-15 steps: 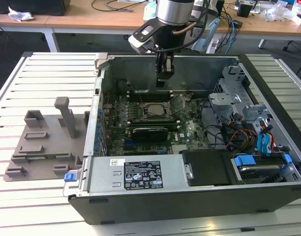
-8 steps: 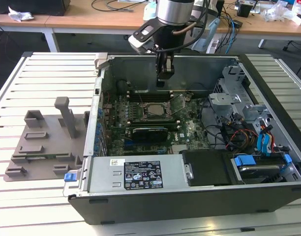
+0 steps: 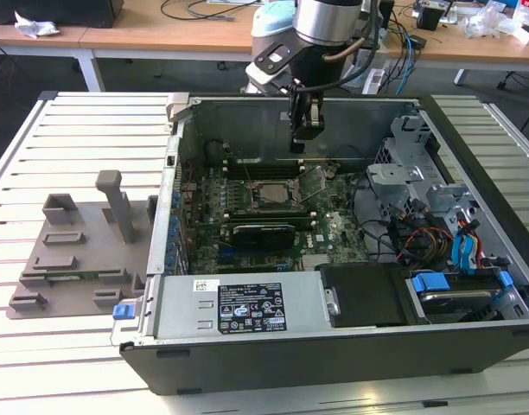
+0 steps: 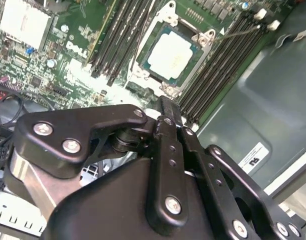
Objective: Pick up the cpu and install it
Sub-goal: 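Close the cpu cover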
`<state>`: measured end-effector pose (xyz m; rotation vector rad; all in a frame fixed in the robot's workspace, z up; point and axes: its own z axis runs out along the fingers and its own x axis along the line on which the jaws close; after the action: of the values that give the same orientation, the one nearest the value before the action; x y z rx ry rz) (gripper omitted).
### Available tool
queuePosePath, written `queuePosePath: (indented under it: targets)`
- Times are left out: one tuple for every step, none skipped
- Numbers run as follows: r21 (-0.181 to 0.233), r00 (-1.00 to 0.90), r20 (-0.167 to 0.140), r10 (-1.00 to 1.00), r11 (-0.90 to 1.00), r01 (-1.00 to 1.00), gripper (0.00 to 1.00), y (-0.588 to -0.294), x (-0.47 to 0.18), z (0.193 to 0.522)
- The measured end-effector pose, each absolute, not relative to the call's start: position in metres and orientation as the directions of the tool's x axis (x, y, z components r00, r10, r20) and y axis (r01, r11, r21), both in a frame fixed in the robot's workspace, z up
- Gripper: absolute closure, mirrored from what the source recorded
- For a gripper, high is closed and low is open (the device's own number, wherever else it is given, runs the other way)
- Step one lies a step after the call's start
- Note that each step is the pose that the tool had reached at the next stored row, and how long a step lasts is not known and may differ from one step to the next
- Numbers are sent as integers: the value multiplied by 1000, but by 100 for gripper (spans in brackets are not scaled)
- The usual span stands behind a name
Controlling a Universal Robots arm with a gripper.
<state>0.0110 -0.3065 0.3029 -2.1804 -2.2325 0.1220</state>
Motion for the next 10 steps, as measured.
queuePosePath:
  targets:
    - [-69, -25, -41, 999, 22, 997, 89, -306, 14, 303]
    - [-69, -25, -41, 999, 22, 997, 89, -306, 17, 303]
    - [-69, -25, -41, 999, 22, 997, 89, -306, 19, 302]
    - [-69, -25, -41, 999, 22, 997, 89, -307, 21, 302]
    - [-69, -25, -41, 999, 22, 997, 89, -307, 22, 302]
    - [-69, -25, -41, 999, 22, 997, 89, -306, 23, 302]
    - [-69, -25, -41, 999, 22, 997, 89, -306, 25, 301]
    - [-69, -25, -41, 999, 22, 997, 89, -306, 27, 301]
    - [-69, -25, -41, 999, 22, 997, 89, -306, 29, 300]
    - [-69, -25, -41, 999, 22, 997, 89, -306, 31, 300]
